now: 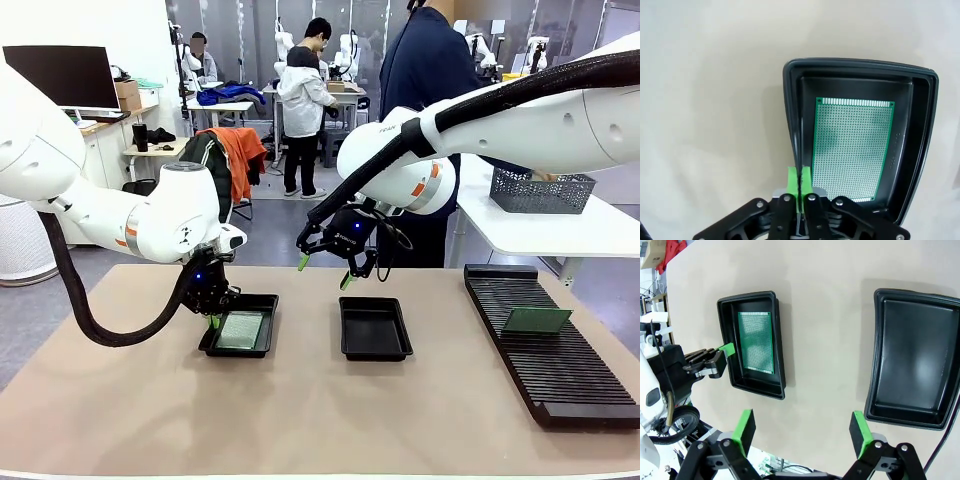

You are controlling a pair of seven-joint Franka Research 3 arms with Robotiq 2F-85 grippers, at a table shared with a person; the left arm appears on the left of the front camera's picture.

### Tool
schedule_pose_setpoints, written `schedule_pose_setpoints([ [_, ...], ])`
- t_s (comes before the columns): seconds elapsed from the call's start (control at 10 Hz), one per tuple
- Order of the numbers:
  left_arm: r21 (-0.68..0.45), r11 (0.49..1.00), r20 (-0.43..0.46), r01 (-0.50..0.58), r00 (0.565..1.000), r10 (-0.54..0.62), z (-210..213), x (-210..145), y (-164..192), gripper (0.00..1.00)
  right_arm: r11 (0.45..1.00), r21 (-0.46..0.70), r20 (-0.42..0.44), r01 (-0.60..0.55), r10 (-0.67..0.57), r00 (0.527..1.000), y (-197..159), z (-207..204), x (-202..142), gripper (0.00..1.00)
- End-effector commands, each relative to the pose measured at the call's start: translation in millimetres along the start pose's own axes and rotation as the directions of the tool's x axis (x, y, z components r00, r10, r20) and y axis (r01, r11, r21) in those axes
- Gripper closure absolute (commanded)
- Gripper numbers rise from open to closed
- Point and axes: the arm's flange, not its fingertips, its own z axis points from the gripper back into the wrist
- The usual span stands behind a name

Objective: Inspect and transfer BCBs to ESD trays.
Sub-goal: Pick up the ESD tray and place it on the left side of the table.

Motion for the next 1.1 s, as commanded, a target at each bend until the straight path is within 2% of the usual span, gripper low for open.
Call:
schedule_pose_setpoints([
  [0.0,-0.026,1.0,0.007,0.016,1.0,-0.016,9,0,7,0.97,1.0,-0.024,0.011,0.014,-0.013,1.0,1,-2,0,0.0],
  [0.1,-0.095,0.995,-0.002,0.041,0.999,-0.041,21,1,19,0.97,1.0,-0.024,0.011,0.014,-0.013,1.0,1,-2,0,0.0],
  [0.5,-0.214,0.976,-0.048,0.025,0.998,-0.036,47,18,68,0.97,1.0,-0.024,0.011,0.014,-0.013,1.0,1,-2,0,0.0],
  [0.8,-0.373,0.928,-0.082,0.021,0.995,-0.055,52,34,116,0.97,1.0,-0.024,0.011,0.014,-0.013,1.0,1,-2,0,0.0],
  [1.0,-0.439,0.899,-0.08,0.017,0.995,-0.058,54,41,154,0.97,1.0,-0.024,0.011,0.014,-0.013,1.0,1,-2,0,0.0],
])
